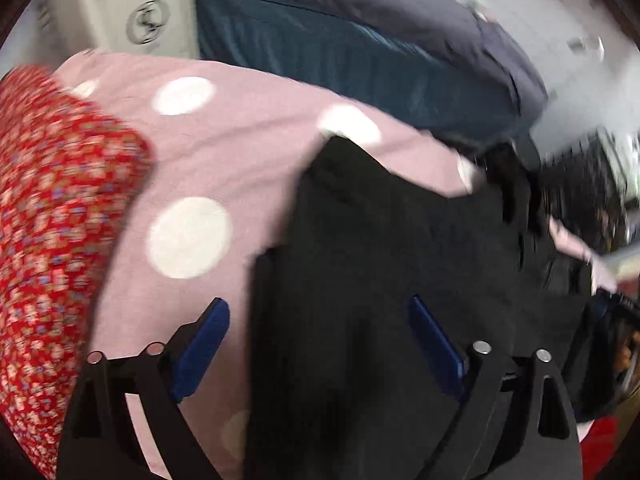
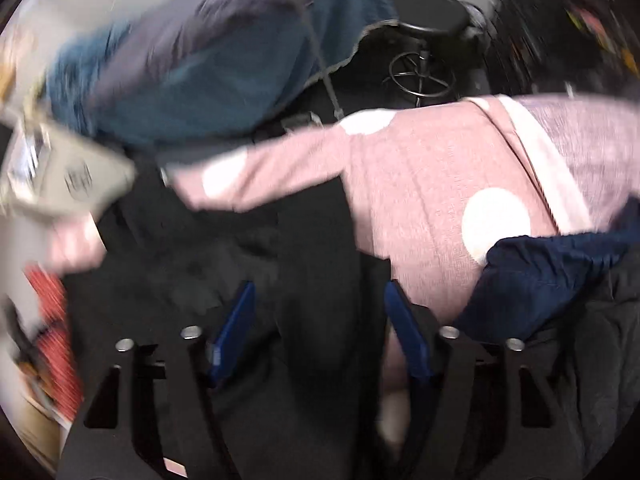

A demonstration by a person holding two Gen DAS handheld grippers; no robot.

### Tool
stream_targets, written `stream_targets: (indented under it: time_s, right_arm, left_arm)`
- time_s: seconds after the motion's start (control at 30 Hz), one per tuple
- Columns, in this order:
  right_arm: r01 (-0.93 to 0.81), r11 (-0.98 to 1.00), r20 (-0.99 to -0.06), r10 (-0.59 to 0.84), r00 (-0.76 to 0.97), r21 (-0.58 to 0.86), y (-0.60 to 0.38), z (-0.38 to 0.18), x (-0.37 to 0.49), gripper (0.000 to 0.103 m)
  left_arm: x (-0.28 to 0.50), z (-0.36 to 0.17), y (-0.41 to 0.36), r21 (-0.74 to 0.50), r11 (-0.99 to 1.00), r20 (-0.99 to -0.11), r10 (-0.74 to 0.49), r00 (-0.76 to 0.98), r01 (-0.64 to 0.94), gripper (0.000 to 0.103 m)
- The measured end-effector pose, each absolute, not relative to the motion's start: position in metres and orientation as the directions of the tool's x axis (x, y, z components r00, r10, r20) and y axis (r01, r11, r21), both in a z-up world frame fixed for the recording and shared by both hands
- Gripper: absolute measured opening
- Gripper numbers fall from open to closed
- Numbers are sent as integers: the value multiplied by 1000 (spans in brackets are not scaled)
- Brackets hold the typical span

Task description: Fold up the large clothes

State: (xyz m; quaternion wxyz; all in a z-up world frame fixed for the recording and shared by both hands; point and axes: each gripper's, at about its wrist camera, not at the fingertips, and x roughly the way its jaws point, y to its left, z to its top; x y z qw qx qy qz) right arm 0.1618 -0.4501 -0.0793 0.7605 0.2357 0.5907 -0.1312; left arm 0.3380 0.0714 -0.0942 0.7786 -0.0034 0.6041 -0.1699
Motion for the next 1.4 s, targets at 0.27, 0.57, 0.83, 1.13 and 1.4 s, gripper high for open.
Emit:
stream_targets:
  time_s: [0.27, 0.57, 0.83, 1.13, 1.4]
  right_arm:
    - [416, 909, -988, -23, 153, 43, -439, -109, 162, 8]
    - [679, 730, -975, -87, 203, 76, -506, -102, 152, 3]
    - [653, 756, -972, -113, 204, 49, -486, -95, 149, 55]
    - [549, 835, -941, -163, 295, 27, -410, -62, 104, 65]
    - [460, 883, -968, -193, 161, -99, -345, -83, 36, 65]
  left_arm:
    - [342, -131, 11, 68, 937, -975, -10, 223, 342, 3]
    - [393, -138, 81, -66, 998, -981, -67, 182, 7, 3]
    - [383, -116, 75, -83, 990, -955, -112, 274, 115, 80]
    - [317, -88, 130, -228, 970, -936, -241, 258, 80, 88]
    - [208, -133, 181, -264, 965, -958, -263, 116, 6, 87]
